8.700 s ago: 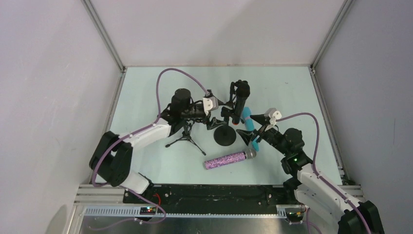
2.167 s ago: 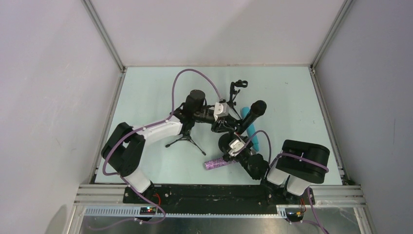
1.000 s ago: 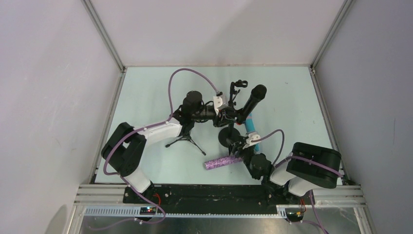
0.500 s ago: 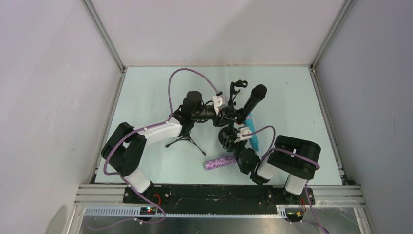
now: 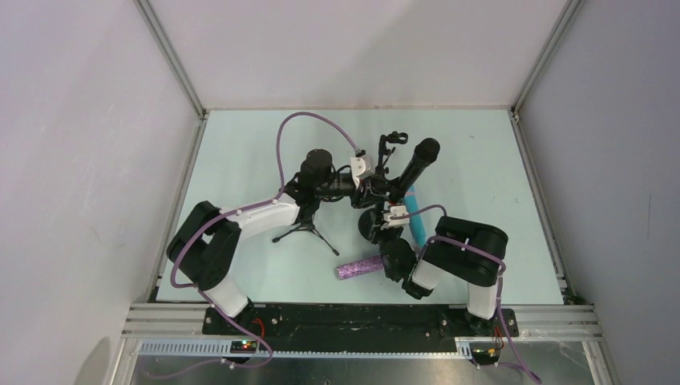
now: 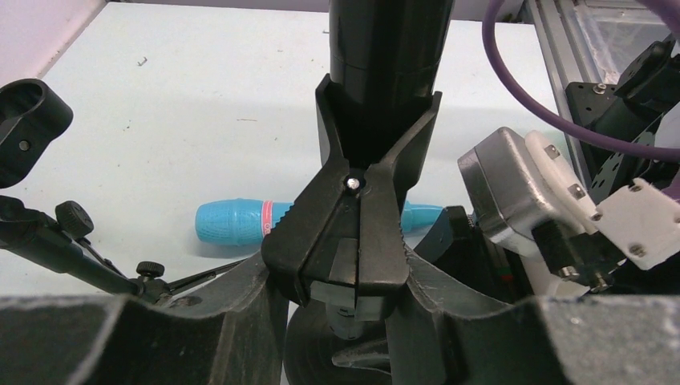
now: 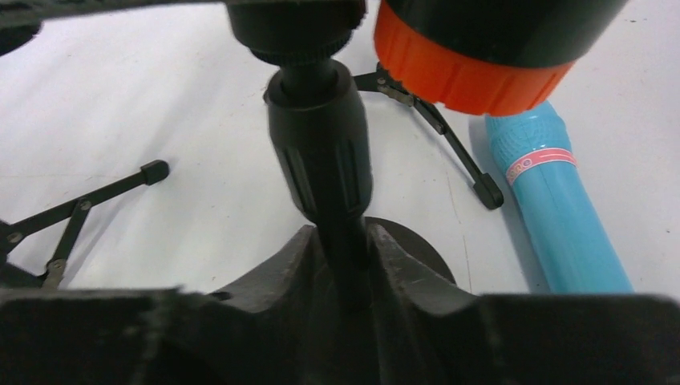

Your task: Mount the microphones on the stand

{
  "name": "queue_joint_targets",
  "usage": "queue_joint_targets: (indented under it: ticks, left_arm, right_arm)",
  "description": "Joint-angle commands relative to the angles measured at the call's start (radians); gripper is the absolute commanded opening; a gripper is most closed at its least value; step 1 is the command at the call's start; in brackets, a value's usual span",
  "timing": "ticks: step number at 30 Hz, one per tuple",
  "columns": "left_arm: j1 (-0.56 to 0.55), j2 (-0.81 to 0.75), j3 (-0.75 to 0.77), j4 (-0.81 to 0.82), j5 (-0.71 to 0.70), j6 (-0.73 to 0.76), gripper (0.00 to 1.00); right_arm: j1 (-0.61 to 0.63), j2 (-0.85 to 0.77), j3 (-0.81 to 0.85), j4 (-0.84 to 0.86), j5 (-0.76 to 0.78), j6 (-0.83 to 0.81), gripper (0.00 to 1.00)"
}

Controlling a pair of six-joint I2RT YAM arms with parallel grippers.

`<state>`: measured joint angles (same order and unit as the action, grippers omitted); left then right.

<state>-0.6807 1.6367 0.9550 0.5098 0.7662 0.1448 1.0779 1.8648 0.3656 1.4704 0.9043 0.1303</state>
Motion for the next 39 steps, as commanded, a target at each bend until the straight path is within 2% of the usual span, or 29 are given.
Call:
queue_joint_targets:
  ticks: [1, 10, 39]
  left_arm:
    - [-0.001, -0.01, 0.005, 0.097, 0.03, -0.025, 0.0]
    - [0.0, -0.026, 0.003, 0.107, 0.037, -0.032, 0.0]
    - [-0.001, -0.174, 0.026, 0.168, 0.047, -0.131, 0.0]
  right_arm:
    - [-0.009, 0.033, 0.036, 0.042, 0.068, -0.011, 0.31]
    - [-0.018, 0.047, 0.046, 0.043, 0.1, -0.028, 0.0]
    - [0.0, 0.104, 0.045, 0.042, 0.12, -0.071, 0.0]
